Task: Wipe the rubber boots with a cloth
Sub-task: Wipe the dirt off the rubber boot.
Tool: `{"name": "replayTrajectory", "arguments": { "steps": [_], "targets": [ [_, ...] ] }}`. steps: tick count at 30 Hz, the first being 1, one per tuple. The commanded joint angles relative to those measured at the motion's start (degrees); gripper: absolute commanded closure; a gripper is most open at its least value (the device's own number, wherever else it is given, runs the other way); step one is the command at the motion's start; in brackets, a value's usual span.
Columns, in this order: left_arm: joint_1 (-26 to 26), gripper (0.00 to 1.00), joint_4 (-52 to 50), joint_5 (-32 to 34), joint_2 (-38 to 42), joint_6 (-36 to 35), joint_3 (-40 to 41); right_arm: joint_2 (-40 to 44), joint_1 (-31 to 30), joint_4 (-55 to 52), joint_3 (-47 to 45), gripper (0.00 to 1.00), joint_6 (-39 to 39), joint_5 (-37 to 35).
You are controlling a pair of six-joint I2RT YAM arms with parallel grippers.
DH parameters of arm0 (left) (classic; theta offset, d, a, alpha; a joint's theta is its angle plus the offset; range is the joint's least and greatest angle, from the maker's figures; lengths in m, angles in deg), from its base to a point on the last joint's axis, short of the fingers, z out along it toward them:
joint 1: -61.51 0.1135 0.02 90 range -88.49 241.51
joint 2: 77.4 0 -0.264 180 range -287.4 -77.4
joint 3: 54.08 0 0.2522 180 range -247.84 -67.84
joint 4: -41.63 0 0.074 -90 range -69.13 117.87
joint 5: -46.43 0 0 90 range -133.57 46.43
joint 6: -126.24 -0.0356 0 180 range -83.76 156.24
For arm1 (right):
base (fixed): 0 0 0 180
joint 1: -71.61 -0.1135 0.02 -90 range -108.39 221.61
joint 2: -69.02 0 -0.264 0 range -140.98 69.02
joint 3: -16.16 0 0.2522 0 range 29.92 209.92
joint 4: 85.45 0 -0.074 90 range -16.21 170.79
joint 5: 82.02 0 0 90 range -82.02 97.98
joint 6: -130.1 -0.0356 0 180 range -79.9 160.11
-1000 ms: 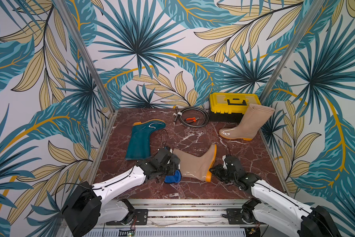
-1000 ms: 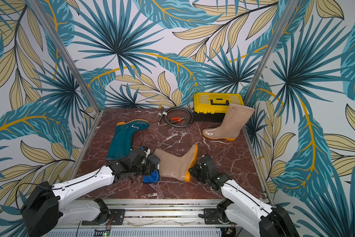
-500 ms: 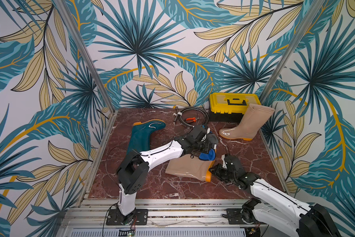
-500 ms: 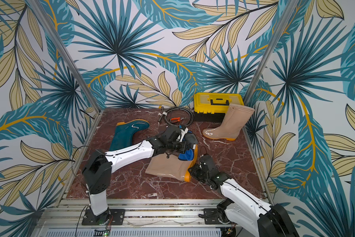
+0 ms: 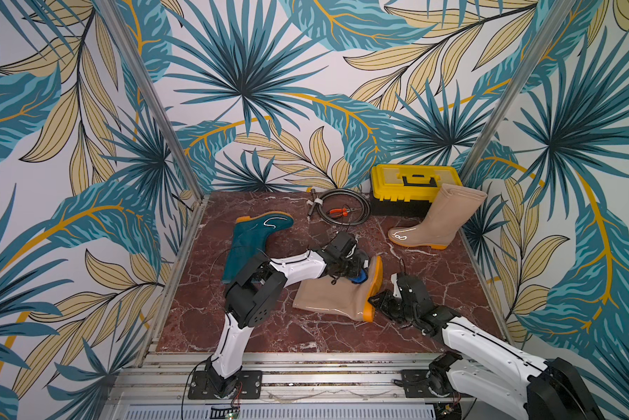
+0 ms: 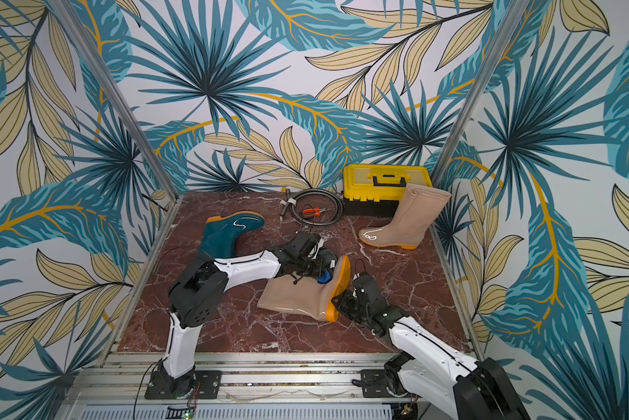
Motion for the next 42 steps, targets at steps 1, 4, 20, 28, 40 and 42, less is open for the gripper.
{"name": "replayTrajectory", "arguments": {
  "steps": [1, 4, 20, 28, 40, 42],
  "targets": [
    [-1.08, 1.0, -3.7, 0.83, 8.24, -0.64, 6.79, -5.86, 0.45, -13.03, -5.53, 0.88, -0.83, -4.44],
    [0.92, 1.0, -3.73, 1.75, 10.69, -1.29, 6.75, -6.12, 0.44, -12.67, -5.73, 0.89, -1.22, -4.37],
    [-0.69, 1.0, -3.73, -6.35, -11.46, 0.56, -20.21, -0.05, 0.48, -17.07, -7.24, 0.89, -2.41, -5.47],
    [-2.27, 1.0, -1.92, 1.24, 5.46, -0.7, 3.21, 1.22, 0.48, -16.98, -8.28, 0.89, -4.77, -6.44],
    [-4.08, 1.0, -2.01, 1.73, 10.64, -0.94, -0.76, 6.6, 0.52, -19.25, -9.83, 0.89, -7.85, -6.99],
    [-4.73, 1.0, -2.09, 0.27, 6.08, -1.41, -6.48, 7.35, 0.49, -19.91, -9.78, 0.89, -7.81, -7.17]
  ]
}}
